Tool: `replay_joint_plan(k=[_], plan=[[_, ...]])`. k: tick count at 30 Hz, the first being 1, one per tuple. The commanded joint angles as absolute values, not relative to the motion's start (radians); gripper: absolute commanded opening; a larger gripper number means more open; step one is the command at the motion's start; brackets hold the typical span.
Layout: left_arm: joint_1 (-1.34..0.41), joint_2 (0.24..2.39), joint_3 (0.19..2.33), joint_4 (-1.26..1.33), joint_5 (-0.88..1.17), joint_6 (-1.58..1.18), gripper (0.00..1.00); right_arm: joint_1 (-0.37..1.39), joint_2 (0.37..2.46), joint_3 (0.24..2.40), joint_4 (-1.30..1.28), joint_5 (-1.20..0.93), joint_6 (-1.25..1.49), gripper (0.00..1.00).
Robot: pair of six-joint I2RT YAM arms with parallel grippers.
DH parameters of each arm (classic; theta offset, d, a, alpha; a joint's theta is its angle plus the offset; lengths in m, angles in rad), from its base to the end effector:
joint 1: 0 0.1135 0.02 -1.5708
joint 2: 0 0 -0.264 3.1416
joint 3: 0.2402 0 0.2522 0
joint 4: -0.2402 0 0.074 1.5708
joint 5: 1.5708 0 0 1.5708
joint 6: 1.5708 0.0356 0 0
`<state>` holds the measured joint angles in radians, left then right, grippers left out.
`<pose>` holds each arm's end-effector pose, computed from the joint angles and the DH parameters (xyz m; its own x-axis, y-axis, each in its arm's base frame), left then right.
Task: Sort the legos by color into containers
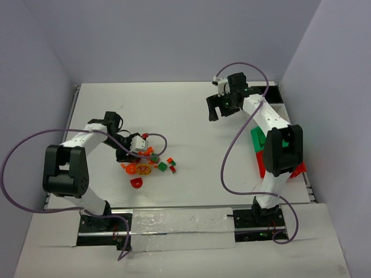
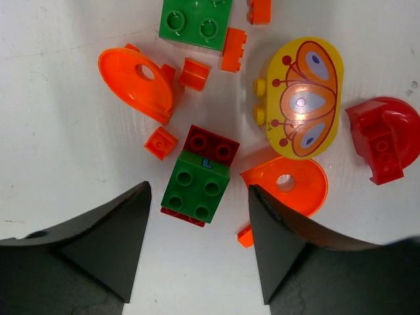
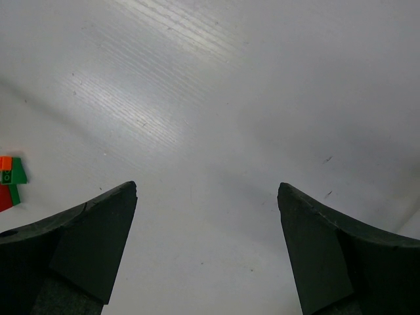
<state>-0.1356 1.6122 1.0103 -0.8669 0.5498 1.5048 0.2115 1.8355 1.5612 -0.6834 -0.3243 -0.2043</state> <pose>0.2724 -0.0559 0.1842 0.1026 0.8447 -0.5254 0.9946 -0.0790 0.0673 0.3918 0.0957 0.2716 -0.7063 -0.3483 -0.6163 -0.5326 0.8350 0.1384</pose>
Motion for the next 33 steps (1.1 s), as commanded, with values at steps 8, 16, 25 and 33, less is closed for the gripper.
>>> replay_joint_plan(k=[8,16,25,33], plan=[[-0.130,1.624,1.031,-0.815,0.555,1.567,0.56,0.218,1.799,1.566,-0.672,-0.307,-0.219,0.95],[-0.133,1.638,1.042,-0.845,0.564,1.582,0.57,0.217,1.809,1.577,-0.675,-0.299,-0.225,0.95],[-0.144,1.661,1.066,-0.864,0.558,1.585,0.52,0.216,1.809,1.580,-0.675,-0.299,-0.222,0.95],[-0.157,1.668,1.099,-0.886,0.554,1.573,0.29,0.217,1.804,1.582,-0.675,-0.308,-0.218,0.94]])
